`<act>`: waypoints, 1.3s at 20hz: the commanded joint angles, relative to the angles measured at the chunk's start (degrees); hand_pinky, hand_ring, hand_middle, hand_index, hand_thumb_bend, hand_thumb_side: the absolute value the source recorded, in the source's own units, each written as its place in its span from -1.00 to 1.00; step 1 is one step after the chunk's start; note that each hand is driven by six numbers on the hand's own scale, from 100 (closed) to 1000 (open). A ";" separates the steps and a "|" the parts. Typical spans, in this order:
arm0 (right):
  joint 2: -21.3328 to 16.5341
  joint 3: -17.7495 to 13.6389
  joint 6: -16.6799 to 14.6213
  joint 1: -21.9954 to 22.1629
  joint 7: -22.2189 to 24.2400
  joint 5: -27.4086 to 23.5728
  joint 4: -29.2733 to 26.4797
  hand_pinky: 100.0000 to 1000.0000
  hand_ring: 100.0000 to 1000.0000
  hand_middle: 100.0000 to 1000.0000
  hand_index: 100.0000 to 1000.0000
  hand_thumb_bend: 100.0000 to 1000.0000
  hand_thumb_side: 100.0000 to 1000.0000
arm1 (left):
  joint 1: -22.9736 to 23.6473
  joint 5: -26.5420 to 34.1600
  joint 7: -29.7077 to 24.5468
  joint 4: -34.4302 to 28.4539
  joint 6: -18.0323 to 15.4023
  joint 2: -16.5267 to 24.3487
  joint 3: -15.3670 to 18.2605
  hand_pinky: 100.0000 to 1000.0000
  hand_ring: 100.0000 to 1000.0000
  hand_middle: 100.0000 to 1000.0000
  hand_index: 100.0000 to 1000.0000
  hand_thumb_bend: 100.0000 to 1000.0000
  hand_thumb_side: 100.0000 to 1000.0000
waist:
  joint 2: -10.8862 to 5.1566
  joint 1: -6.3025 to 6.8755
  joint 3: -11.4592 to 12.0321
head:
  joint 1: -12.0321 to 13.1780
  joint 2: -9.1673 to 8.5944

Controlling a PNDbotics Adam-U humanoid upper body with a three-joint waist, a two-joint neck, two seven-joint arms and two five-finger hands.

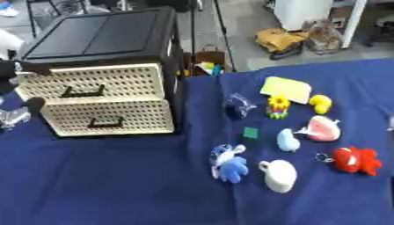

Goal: Pick up objects from table and place into drawer.

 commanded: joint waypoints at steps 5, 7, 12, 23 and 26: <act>-0.16 0.05 -0.07 -1.33 0.46 -0.88 -0.83 0.35 0.54 0.40 0.50 -0.69 0.86 | -2.86 0.08 -4.48 4.09 -2.24 -0.10 -1.00 -1.00 -1.00 -0.98 0.81 -0.91 0.31 | -0.34 0.14 -0.53 | 1.07 -1.12; -0.07 0.08 -0.06 -1.41 0.53 -0.99 -0.83 0.35 0.54 0.40 0.49 -0.69 0.86 | -3.38 0.25 -5.76 4.94 -2.29 -0.55 -1.43 -1.00 -1.00 -0.97 0.81 -0.93 0.33 | -0.15 0.21 -0.70 | 1.20 -1.24; -0.04 0.10 0.00 -1.61 0.64 -1.23 -0.83 0.36 0.55 0.40 0.48 -0.68 0.86 | -4.07 -0.31 -8.15 6.57 -2.38 -1.27 -2.16 -1.00 -1.00 -0.96 0.81 -0.94 0.34 | 0.28 0.37 -1.19 | 1.57 -1.52; 0.13 0.20 -0.05 -2.08 1.00 -1.83 -0.83 0.36 0.56 0.38 0.42 -0.68 0.85 | -6.51 -2.06 -9.69 12.13 -3.72 -3.33 -2.39 -1.00 -1.00 -0.96 0.79 -0.73 0.27 | 1.10 0.79 -2.24 | 2.16 -2.40; 0.05 0.20 -0.06 -2.10 1.09 -1.98 -0.83 0.37 0.56 0.38 0.42 -0.67 0.85 | -6.82 -2.19 -9.48 12.88 -4.46 -3.51 -2.27 -1.00 -1.00 -0.96 0.80 -0.78 0.27 | 1.35 0.87 -2.38 | 2.22 -2.51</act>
